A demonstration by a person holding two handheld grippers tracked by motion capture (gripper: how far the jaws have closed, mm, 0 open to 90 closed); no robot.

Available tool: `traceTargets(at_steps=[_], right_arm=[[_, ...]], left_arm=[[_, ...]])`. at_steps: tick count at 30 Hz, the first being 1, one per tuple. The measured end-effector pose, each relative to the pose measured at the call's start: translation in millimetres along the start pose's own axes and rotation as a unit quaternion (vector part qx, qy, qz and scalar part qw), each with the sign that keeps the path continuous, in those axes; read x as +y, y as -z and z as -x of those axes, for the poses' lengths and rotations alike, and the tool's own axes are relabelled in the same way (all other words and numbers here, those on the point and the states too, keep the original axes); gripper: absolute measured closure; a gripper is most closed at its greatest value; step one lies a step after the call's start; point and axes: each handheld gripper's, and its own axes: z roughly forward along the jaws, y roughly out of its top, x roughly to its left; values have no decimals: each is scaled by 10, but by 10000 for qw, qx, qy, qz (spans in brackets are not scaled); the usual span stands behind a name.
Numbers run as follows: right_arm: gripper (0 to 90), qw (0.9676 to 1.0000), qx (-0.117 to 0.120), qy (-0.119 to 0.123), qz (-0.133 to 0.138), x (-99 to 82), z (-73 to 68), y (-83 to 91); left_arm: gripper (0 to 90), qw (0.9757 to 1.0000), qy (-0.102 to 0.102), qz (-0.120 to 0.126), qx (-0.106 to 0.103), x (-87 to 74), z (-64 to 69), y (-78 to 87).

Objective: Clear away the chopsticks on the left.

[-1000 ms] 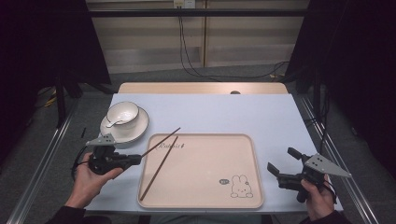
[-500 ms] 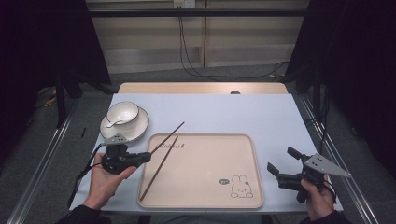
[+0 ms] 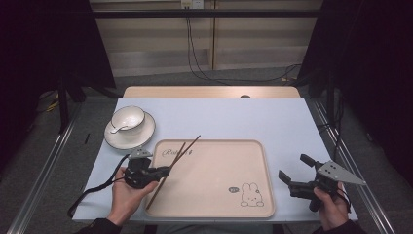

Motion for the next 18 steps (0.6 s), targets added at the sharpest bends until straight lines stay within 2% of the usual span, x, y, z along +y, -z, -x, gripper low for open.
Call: traceTargets(at_steps=[2, 5, 7, 8, 11, 12, 13, 18], right_arm=[[5, 10000, 3, 7, 3, 0, 0, -1], [5, 10000, 25, 4, -16, 0, -3, 0], [5, 10000, 36, 21, -6, 1, -2, 2], [5, 10000, 40, 23, -3, 1, -3, 2], [3, 10000, 84, 32, -16, 0, -4, 2], [3, 9999, 99, 65, -8, 0, 0, 0], [2, 9999, 101, 57, -19, 0, -7, 1], [3, 9999, 114, 99, -42, -3, -6, -3]], left_arm=[[844, 9999, 107, -72, 95, -22, 10, -14], [843, 9995, 150, -194, 195, -62, 21, -55], [844, 9989, 275, -254, 266, -96, 52, -98], [843, 9989, 260, -315, 242, -103, 46, -104], [843, 9982, 346, -364, 335, -118, 51, -141], [842, 9976, 333, -423, 431, -122, 43, -149], [842, 9975, 339, -459, 411, -126, 39, -162], [842, 9967, 373, -501, 522, -136, 40, -186]])
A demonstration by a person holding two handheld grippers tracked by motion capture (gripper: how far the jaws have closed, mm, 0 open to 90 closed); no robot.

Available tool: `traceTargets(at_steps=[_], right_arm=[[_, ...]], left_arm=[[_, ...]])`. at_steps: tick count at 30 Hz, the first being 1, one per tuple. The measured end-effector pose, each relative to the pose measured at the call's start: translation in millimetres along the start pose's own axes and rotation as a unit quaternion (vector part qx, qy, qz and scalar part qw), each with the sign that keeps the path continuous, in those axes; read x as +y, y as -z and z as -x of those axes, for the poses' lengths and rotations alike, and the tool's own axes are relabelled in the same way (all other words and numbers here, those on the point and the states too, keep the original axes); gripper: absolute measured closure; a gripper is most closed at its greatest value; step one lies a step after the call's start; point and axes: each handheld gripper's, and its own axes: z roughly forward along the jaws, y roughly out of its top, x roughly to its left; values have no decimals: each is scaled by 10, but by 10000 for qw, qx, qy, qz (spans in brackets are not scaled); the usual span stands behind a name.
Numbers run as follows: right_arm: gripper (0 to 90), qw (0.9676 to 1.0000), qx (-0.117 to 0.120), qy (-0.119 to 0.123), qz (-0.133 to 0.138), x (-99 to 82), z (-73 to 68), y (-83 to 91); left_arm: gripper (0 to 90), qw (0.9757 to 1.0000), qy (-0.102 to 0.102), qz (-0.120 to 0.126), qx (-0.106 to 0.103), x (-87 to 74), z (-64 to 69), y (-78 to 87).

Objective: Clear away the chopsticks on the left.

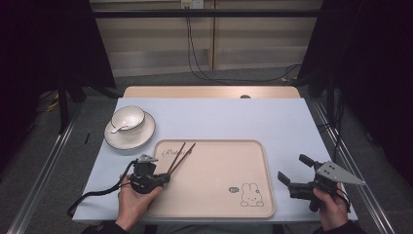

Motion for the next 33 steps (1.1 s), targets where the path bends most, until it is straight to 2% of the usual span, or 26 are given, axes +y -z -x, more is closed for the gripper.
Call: traceTargets(at_steps=[5, 6, 7, 19, 21, 22, 24, 27, 28, 30, 31, 33], right_arm=[[3, 10000, -18, 18, 0, -1, 3, -2], [3, 10000, -4, 9, 2, -2, 2, -3], [3, 10000, -33, 19, 4, -2, 3, -4], [3, 10000, -9, 12, 0, 1, -7, 8], [3, 10000, -16, 20, 1, 1, -5, 8], [3, 10000, -17, 24, 7, 1, -6, 9], [3, 10000, -23, 43, 21, 3, -11, 9], [4, 10000, -17, 41, 15, 4, -9, 12], [5, 10000, -16, 26, 23, 4, -7, 11], [5, 10000, 23, 17, 11, 4, -3, 14], [5, 10000, 7, 21, 20, 4, -4, 12], [5, 10000, -3, 23, 36, 5, -6, 12]], left_arm=[[842, 9998, 115, -168, -49, -3, 11, -46], [842, 9998, 94, -193, -1, -2, 5, -52], [842, 9997, 172, -166, 16, -1, 9, -61], [809, 9998, 91, -152, 4, 5, 13, -69], [799, 9999, 39, -128, -17, 4, 14, -69], [777, 9999, 75, -65, -47, -3, 21, -66], [770, 10000, -13, -33, -22, -3, 11, -46], [699, 9995, -169, 224, -163, 19, 6, -2], [673, 9990, -158, 348, -214, 25, 14, 14], [611, 9977, -323, 488, -330, 46, -4, 52], [552, 9970, -387, 516, -430, 58, -20, 68], [492, 9955, -644, 606, -352, 71, -24, 103]])
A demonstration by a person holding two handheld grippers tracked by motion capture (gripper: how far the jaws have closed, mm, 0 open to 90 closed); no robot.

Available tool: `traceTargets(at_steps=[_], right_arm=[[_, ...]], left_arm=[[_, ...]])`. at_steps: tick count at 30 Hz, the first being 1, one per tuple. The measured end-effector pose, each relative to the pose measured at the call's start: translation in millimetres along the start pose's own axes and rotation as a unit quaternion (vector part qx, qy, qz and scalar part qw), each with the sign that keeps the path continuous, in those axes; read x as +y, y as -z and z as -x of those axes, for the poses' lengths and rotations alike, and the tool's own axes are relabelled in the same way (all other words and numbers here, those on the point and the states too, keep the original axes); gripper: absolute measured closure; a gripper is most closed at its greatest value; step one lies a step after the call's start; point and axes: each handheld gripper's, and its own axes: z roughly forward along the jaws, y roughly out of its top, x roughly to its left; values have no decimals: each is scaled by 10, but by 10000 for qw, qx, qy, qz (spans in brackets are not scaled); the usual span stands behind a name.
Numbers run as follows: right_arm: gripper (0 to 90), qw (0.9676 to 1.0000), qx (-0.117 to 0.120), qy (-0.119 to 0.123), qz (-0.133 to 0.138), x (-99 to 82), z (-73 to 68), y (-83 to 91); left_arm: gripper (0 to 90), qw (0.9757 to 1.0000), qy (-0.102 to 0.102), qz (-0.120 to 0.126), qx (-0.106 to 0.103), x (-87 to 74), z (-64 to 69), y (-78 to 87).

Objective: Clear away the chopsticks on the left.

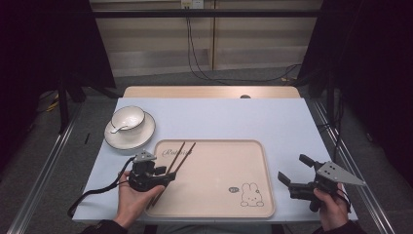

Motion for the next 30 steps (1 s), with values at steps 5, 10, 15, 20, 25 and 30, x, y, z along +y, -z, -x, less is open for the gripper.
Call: traceTargets(at_steps=[5, 10, 15, 20, 25, 30], right_arm=[[5, 10000, -1, -17, 4, -1, 3, 2], [5, 10000, 18, -10, -15, -2, 4, -1], [5, 10000, 5, 2, 7, -1, 5, 0], [5, 10000, -23, 7, 27, -1, 4, 1], [5, 10000, -24, 6, 32, -1, 6, 0], [5, 10000, -9, 19, 24, 1, 12, 8]], left_arm=[[276, 9986, -371, 338, -149, 39, -31, 110], [139, 9955, -662, 673, 56, 45, -79, 277], [45, 9932, -767, 837, -243, -14, -243, 432], [20, 9930, -538, 1049, -65, -105, -446, 594], [17, 9897, -335, 1385, 105, -206, -589, 751], [17, 9845, -270, 1732, 87, -364, -709, 821]])
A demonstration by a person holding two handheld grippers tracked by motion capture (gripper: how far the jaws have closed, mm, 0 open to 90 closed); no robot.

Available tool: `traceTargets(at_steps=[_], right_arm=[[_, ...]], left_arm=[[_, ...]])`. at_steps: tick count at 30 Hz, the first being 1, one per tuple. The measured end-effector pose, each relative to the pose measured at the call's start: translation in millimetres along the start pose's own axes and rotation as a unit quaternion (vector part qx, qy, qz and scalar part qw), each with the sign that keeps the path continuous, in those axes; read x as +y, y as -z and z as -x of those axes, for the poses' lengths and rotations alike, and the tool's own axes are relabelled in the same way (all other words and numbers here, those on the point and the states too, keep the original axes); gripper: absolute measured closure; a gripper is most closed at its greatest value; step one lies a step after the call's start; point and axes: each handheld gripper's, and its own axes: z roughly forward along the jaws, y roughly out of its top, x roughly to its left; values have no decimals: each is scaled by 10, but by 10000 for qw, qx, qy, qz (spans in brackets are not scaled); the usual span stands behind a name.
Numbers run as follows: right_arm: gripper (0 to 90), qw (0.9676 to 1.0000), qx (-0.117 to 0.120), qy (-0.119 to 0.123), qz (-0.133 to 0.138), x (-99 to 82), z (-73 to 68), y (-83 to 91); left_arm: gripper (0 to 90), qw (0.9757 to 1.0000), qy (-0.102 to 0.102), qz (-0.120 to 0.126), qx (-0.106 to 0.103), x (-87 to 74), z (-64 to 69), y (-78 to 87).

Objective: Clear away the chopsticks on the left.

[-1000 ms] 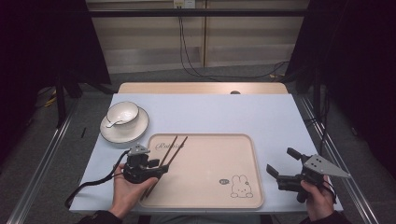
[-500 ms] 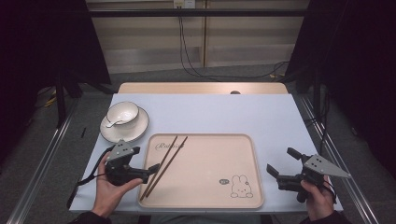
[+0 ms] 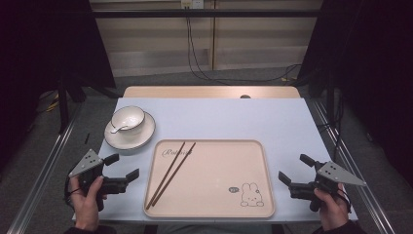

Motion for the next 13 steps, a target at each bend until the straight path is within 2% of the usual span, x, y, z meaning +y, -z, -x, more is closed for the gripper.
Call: traceTargets(at_steps=[3, 6, 8, 13], right_arm=[[5, 10000, -5, -3, -3, 1, 3, 4], [5, 10000, 5, 4, 0, 3, 2, 1], [5, 10000, -8, 0, 22, 7, 1, -3], [4, 10000, -45, -19, 19, 3, 7, -2]], left_arm=[[17, 9998, 79, 164, 120, -52, -45, 58], [17, 9994, 22, 262, 235, -74, -60, 104], [17, 9991, -2, 362, 233, -75, -70, 127], [17, 9988, 135, 419, 219, -90, -107, 145]])
